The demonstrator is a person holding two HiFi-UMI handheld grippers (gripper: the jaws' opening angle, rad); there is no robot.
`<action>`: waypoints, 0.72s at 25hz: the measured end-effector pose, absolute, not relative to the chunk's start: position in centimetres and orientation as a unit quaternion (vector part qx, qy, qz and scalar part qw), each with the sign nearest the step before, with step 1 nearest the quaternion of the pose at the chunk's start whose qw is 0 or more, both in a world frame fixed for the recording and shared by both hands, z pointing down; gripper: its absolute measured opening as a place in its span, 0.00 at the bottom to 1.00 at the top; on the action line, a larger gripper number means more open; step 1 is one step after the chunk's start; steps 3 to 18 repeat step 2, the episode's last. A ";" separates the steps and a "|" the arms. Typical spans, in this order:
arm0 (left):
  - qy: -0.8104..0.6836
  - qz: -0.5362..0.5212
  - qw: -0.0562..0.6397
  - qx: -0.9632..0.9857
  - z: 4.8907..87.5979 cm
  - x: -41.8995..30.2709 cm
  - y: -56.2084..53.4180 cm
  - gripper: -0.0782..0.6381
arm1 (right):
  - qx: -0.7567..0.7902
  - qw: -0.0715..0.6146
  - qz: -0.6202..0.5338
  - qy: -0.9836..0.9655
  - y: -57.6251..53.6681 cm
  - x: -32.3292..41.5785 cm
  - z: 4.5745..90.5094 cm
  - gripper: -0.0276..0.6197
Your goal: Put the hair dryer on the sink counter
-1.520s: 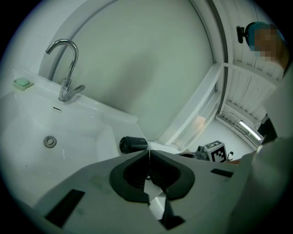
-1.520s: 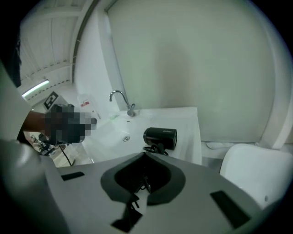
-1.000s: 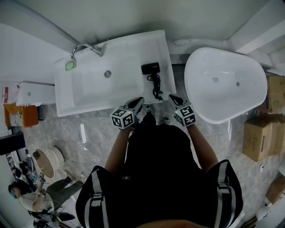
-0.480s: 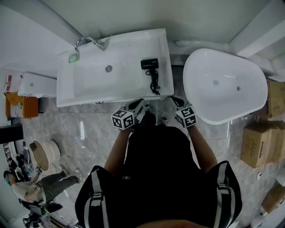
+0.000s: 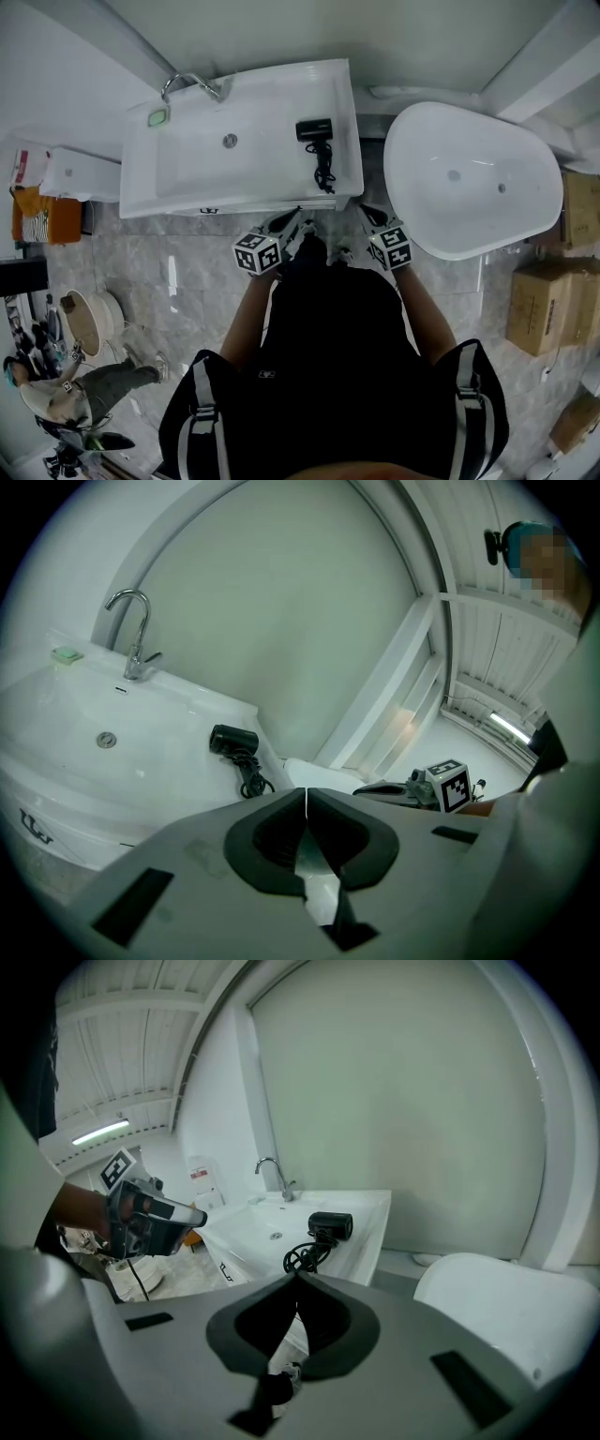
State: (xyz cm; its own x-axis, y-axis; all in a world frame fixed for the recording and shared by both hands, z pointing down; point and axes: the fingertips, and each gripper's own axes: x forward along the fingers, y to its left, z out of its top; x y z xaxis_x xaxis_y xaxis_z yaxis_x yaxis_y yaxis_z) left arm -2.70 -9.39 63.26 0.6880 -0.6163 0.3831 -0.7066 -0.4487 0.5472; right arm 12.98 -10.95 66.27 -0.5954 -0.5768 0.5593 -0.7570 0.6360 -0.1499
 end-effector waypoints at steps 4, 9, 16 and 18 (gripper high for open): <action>-0.389 0.064 0.351 0.849 63.2 -2.5 -9.1 0.13 | 0.384 0.236 0.189 -0.873 -10.7 13.2 66.1 0.13; -0.389 0.064 0.351 0.849 63.2 -2.5 -9.1 0.13 | 0.384 0.236 0.189 -0.873 -10.7 13.2 66.1 0.13; -0.389 0.064 0.351 0.849 63.2 -2.5 -9.1 0.13 | 0.384 0.236 0.189 -0.873 -10.7 13.2 66.1 0.13; -0.389 0.064 0.351 0.849 63.2 -2.5 -9.1 0.13 | 0.384 0.236 0.189 -0.873 -10.7 13.2 66.1 0.13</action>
